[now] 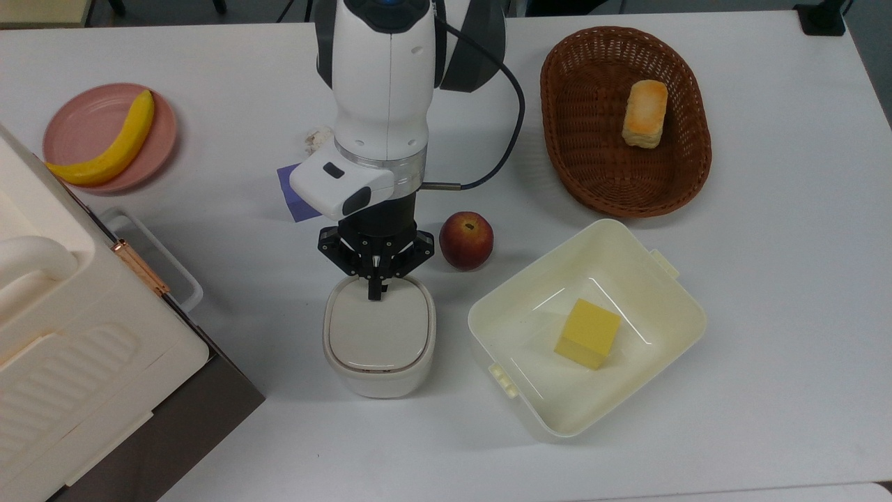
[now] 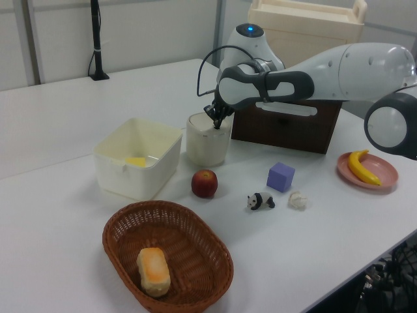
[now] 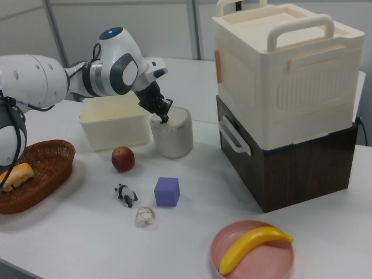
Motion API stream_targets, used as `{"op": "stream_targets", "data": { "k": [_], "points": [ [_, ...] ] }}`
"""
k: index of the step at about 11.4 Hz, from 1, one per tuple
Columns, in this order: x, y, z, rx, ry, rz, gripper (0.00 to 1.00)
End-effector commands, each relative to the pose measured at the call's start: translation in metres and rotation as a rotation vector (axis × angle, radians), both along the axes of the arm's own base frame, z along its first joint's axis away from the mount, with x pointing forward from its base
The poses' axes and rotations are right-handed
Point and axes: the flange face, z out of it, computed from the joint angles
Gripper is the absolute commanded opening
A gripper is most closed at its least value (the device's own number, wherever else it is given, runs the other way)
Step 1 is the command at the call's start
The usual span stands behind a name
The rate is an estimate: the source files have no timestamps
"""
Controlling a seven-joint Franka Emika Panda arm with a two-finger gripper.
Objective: Open the trash can
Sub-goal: 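Lift the gripper upward to flip the trash can lid open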
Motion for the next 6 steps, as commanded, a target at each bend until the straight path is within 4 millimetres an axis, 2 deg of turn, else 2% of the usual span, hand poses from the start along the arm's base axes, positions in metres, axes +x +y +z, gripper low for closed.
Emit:
{"op": "stream_targets", "data": {
  "k": [1, 2, 3, 4, 6],
  "points": [
    [0.005, 0.005, -0.018, -0.024, 0.008, 0.022, 0.00],
    [0.004, 0.005, -0.014, -0.023, 0.003, 0.019, 0.00],
    [0.003, 0.003, -0.001, -0.011, -0.014, 0.010, 0.00],
    [-0.003, 0.000, 0.022, 0.006, -0.040, 0.000, 0.00],
    [-0.033, -0.018, 0.083, 0.109, -0.092, -0.067, 0.04]
  ]
}}
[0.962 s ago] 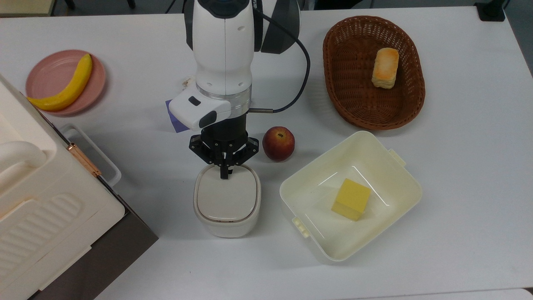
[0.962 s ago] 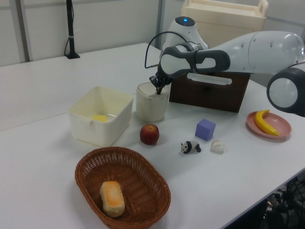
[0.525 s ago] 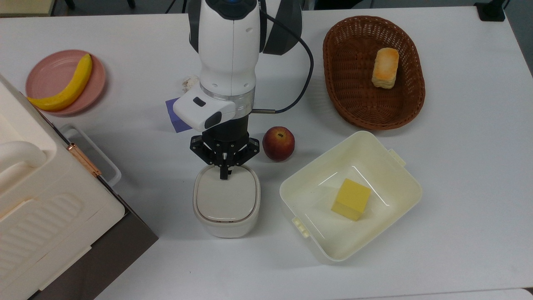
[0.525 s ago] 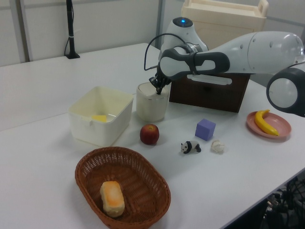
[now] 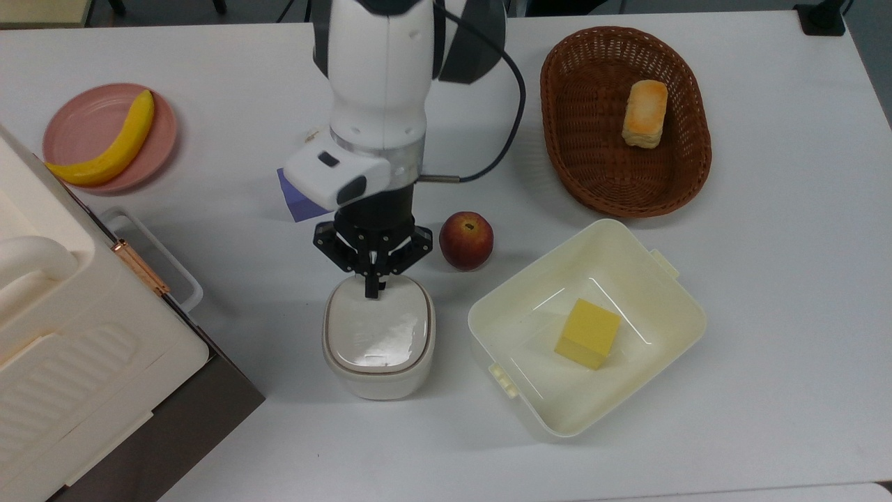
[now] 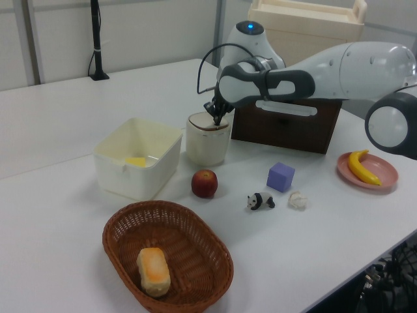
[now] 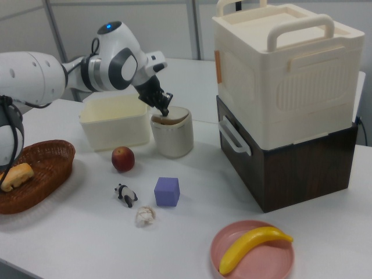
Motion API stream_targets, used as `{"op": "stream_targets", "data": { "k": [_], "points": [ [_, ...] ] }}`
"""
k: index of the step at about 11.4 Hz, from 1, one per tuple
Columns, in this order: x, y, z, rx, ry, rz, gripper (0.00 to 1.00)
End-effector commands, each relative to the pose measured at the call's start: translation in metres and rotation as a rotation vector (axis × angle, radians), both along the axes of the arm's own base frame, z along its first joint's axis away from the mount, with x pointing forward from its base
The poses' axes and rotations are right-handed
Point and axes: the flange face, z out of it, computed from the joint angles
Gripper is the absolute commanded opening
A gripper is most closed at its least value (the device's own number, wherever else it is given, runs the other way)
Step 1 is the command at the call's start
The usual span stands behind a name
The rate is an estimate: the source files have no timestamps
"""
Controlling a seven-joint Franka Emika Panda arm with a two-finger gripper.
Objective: Open the trash can
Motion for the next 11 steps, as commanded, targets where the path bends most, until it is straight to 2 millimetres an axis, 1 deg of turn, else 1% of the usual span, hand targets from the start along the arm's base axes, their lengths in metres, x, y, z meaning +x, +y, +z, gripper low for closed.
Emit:
{"op": "stream_targets", "data": {
  "k": [1, 2, 3, 4, 5, 7, 9, 11],
  "points": [
    [-0.050, -0.020, 0.086, 0.137, -0.077, -0.076, 0.10],
    [-0.064, -0.023, 0.098, 0.146, -0.083, -0.085, 0.15],
    [-0.078, -0.021, 0.105, 0.141, -0.065, -0.084, 0.26],
    [-0.091, -0.019, 0.112, 0.135, -0.024, -0.086, 0.47],
    [-0.101, -0.017, 0.116, 0.126, 0.032, -0.081, 0.99],
    [-0.118, -0.006, 0.121, 0.112, 0.126, -0.067, 1.00],
    [-0.141, -0.006, 0.133, 0.099, 0.222, -0.073, 1.00],
    [-0.168, -0.012, 0.151, 0.092, 0.296, -0.094, 1.00]
  ]
}}
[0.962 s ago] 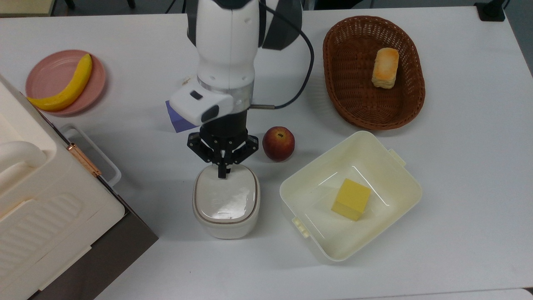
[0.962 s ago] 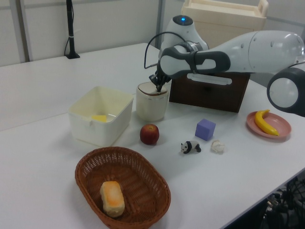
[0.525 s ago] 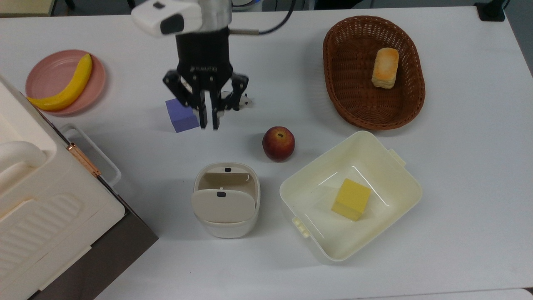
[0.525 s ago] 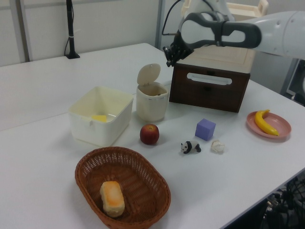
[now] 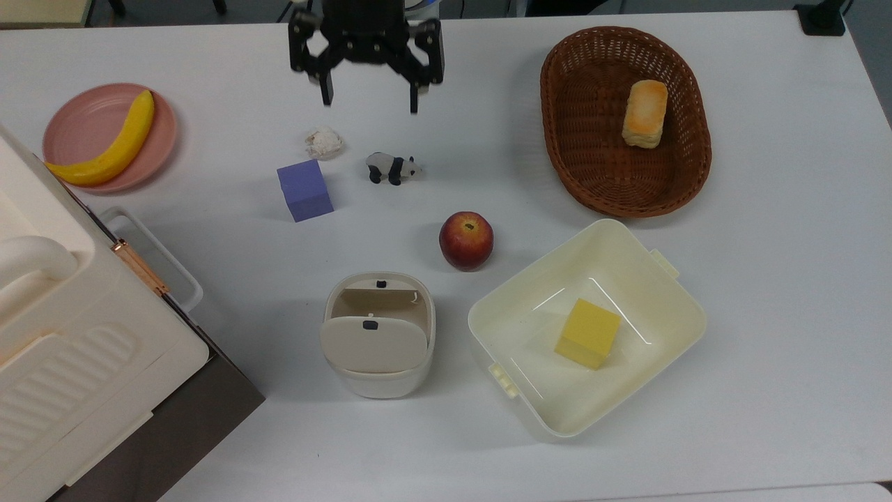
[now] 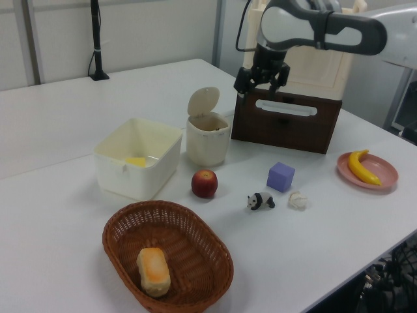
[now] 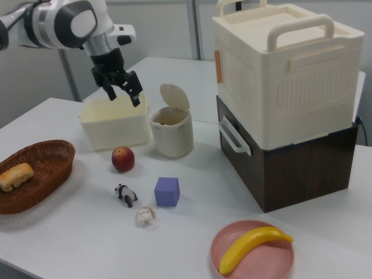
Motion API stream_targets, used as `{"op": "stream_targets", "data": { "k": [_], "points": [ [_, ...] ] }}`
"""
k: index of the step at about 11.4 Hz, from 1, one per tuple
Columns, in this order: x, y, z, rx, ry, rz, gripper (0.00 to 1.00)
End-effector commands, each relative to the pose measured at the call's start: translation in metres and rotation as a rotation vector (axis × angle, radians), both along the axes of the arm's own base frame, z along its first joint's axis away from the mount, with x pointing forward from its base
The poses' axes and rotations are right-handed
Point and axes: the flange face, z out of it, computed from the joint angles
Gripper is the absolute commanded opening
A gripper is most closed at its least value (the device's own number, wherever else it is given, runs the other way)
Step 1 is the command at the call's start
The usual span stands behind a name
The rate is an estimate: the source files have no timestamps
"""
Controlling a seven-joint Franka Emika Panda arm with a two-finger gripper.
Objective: Open the trash can
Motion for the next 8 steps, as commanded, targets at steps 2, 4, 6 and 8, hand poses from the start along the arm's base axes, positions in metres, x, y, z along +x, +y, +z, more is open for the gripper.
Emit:
{"op": "stream_targets", "data": {
  "k": [2, 4, 6, 8],
  "points": [
    [-0.054, -0.027, 0.035, 0.007, 0.089, -0.049, 1.00],
    [-0.056, -0.034, 0.039, 0.023, 0.091, -0.064, 1.00],
    [-0.058, -0.034, 0.039, 0.029, 0.111, -0.063, 1.00],
    [-0.058, -0.034, 0.039, 0.029, 0.113, -0.063, 1.00]
  ]
}}
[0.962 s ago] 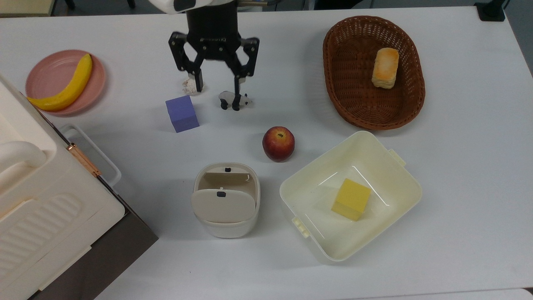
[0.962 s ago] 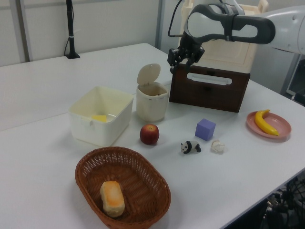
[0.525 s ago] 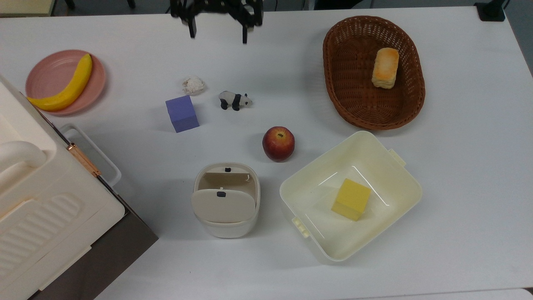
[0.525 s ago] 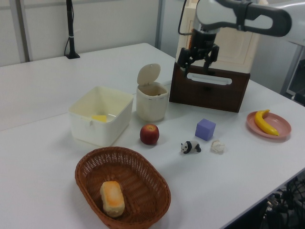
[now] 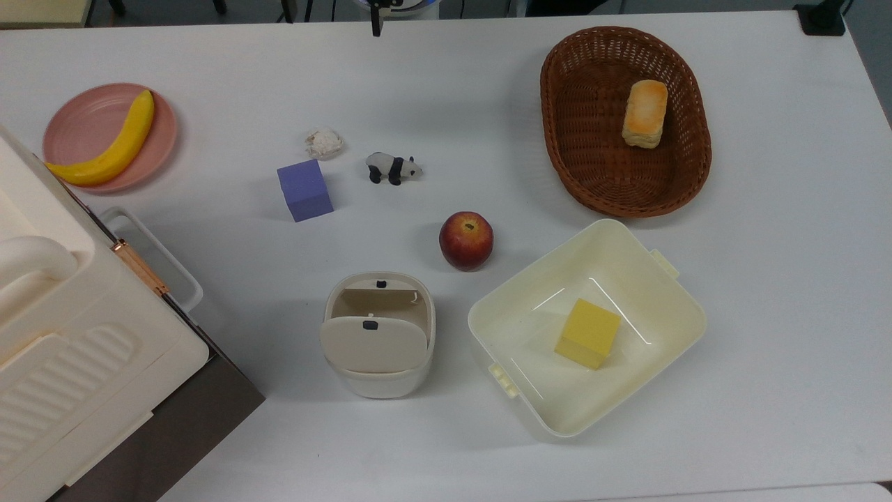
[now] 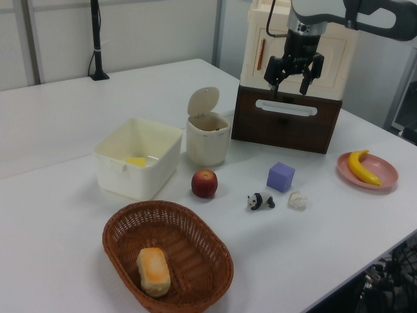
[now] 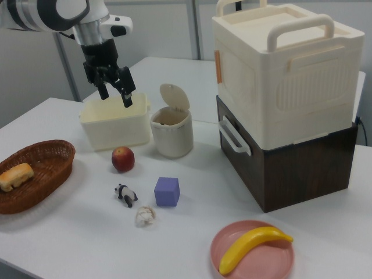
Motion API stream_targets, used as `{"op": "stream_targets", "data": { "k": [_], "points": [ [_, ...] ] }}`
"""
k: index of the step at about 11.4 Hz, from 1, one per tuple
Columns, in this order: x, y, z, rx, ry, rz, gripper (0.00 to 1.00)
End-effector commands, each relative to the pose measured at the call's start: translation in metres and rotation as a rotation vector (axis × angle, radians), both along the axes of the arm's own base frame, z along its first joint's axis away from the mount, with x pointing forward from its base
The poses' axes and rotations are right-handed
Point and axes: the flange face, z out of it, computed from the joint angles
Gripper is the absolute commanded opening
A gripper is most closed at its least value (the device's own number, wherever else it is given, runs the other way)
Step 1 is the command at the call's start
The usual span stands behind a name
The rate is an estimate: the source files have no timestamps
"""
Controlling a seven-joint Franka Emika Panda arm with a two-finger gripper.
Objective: Open the trash can
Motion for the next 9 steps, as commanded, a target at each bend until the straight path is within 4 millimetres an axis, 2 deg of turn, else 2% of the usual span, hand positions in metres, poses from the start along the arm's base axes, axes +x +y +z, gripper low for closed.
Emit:
{"op": "stream_targets", "data": {
  "k": [1, 9],
  "points": [
    [-0.0096, 0.0023, -0.0011, 0.021, 0.017, 0.008, 1.00],
    [-0.0106, 0.0015, 0.0017, 0.021, 0.025, 0.008, 1.00]
  ]
}}
